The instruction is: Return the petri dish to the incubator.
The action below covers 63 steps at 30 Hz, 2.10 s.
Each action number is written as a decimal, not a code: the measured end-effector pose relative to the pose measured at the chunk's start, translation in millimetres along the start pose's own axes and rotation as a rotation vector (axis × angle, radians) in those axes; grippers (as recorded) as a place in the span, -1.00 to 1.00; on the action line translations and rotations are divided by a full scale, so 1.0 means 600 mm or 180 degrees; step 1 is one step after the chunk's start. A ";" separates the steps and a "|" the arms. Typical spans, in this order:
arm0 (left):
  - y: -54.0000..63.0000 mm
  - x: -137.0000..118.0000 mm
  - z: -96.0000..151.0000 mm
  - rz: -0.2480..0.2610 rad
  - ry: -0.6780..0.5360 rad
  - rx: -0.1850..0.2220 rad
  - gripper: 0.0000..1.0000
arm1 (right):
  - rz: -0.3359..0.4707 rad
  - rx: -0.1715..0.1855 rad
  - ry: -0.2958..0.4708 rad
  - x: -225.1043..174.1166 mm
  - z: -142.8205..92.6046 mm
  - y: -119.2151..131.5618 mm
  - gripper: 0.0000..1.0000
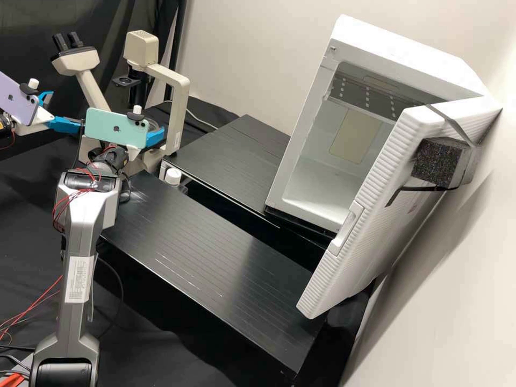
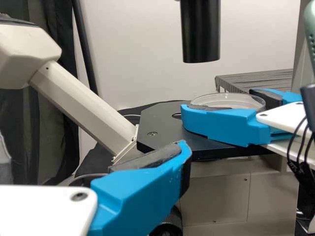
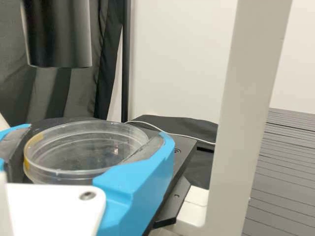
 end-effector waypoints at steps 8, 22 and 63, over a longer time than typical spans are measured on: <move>0.000 0.000 0.000 0.0000 0.0000 0.0000 1.00 | -0.0044 0.0089 0.0089 -0.030 -0.012 0.019 -1.00; 0.000 0.000 0.000 0.0000 0.0000 0.0000 1.00 | 0.0126 0.0220 0.0276 -0.122 -0.015 0.085 -1.00; 0.000 0.000 0.000 0.0000 0.0000 0.0000 1.00 | 0.2278 0.0075 -0.1149 -0.409 0.306 0.387 -1.00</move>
